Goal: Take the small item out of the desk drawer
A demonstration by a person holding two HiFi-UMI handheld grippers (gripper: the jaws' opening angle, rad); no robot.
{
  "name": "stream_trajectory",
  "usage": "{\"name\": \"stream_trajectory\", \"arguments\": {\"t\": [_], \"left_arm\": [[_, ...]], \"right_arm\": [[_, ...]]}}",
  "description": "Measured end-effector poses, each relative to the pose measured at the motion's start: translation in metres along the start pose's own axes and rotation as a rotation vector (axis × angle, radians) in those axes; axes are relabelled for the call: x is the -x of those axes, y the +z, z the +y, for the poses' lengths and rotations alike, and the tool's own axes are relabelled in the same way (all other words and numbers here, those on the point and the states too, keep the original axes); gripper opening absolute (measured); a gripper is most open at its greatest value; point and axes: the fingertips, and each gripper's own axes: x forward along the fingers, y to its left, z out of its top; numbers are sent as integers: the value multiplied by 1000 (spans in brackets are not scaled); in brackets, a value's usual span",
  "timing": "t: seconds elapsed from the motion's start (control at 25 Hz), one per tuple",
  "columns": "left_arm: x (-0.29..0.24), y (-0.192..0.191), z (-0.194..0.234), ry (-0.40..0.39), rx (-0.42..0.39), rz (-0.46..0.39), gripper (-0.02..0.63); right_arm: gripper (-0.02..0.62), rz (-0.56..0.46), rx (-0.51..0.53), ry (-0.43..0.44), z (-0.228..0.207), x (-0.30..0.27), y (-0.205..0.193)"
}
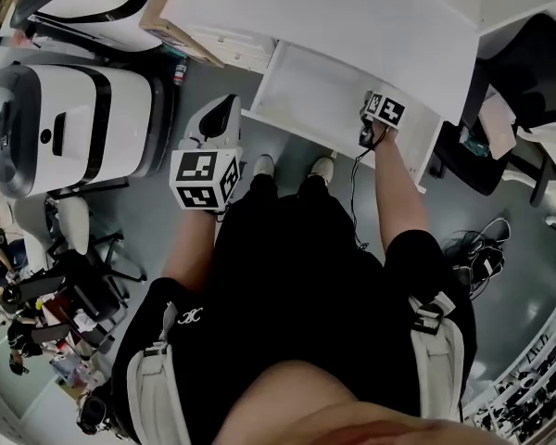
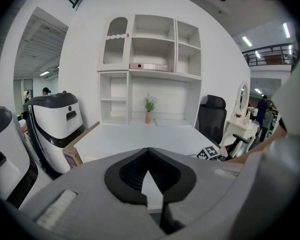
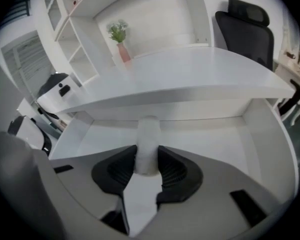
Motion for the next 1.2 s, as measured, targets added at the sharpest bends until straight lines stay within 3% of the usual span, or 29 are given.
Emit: {"name": "stream_trajectory", "arguments": {"t": [0.28,0.48,0.88,1.04,1.2], "left_arm": [[2,12,1,-88,-7,-46,13],[2,25,-6,-159,-16,-84,12],[-14,48,-34,-327,-49,-130,13],[-24,62,-54,-396,-66,-155,12],[-29,74,-77,-462,-101,-169,13]], "right_arm": [[124,19,156,227,49,47,-9],[124,-10,244,311,74,90,-7],[123,-347,287,332,121,204,52],[120,-547,292,274,132,269,87],[117,-736,325,162,135,336,114]]}}
